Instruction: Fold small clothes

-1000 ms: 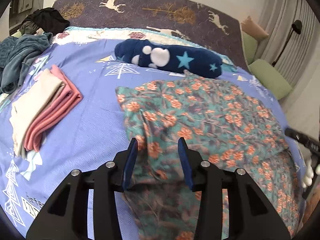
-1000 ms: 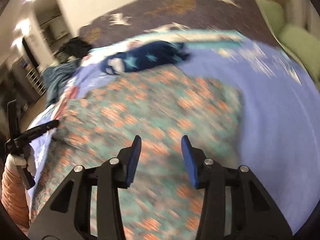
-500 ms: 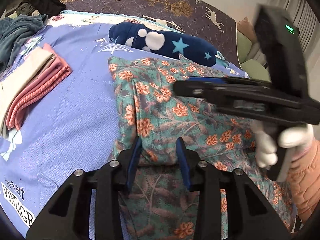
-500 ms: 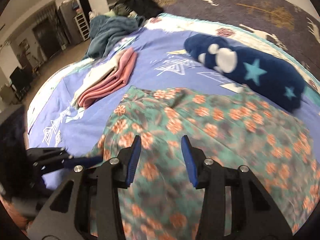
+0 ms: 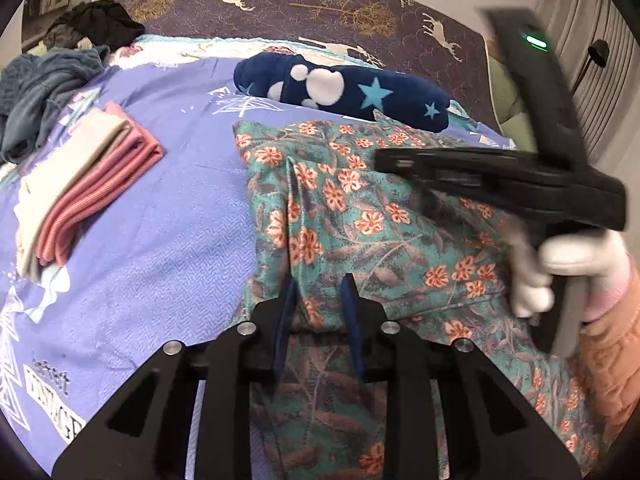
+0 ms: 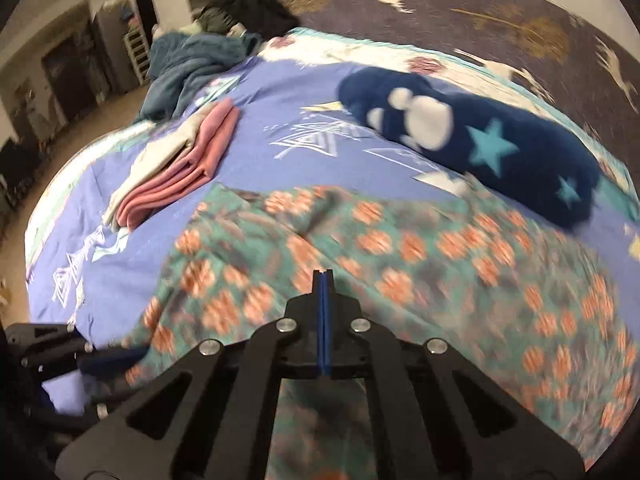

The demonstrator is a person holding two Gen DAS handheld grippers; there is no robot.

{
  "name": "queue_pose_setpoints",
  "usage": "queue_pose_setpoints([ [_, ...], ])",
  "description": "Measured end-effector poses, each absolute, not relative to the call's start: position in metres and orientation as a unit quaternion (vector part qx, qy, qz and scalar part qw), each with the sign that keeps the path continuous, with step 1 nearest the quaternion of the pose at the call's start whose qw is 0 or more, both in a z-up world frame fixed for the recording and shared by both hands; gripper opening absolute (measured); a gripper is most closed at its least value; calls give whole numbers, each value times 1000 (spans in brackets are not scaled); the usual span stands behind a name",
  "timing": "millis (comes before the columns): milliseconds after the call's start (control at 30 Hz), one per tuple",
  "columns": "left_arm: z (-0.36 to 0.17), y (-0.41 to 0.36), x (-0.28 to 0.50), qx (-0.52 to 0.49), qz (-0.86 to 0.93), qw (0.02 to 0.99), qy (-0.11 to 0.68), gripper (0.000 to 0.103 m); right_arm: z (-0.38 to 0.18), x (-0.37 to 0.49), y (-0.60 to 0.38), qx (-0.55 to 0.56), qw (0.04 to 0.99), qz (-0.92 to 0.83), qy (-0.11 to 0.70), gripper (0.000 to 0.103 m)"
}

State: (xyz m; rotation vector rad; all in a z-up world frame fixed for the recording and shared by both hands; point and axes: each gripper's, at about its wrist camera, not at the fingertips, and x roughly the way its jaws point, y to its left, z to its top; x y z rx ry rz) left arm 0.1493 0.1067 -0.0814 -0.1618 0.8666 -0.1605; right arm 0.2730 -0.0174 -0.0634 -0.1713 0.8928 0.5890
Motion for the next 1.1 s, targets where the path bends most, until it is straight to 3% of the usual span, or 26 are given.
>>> queue_pose_setpoints([
  [67, -79, 105, 148, -70, -72, 903, 418, 27, -49, 258, -50, -56, 864, 279, 414, 2],
  [133, -73, 105, 145, -66, -67, 906, 413, 27, -34, 241, -87, -28, 867, 281, 409, 12],
  [300, -42, 95, 139, -97, -134, 913, 373, 27, -28, 208, -192, 48, 873, 240, 423, 24],
  [367, -43, 77, 145, -68, -143, 911, 380, 37, -55, 208, -235, 58, 872, 148, 462, 24],
  [400, -52, 66, 152, -44, -141, 906, 397, 49, -70, 207, -249, 42, 874, 101, 474, 9],
  [433, -70, 55, 161, -13, -132, 896, 423, 53, -78, 204, -261, 42, 882, 98, 460, 8],
  [533, -79, 48, 162, 11, -116, 900, 421, 55, -80, 195, -291, 120, 881, 119, 443, 3],
  [800, -76, 59, 151, -10, -110, 901, 419, 57, -81, 179, -300, 139, 883, 116, 432, 0],
  [1033, -62, 106, 104, -65, -95, 906, 406, 65, -78, 153, -356, 207, 885, 70, 411, 0],
  [1100, -67, 119, 94, -66, -80, 903, 416, 66, -74, 144, -361, 199, 886, 52, 416, 14],
])
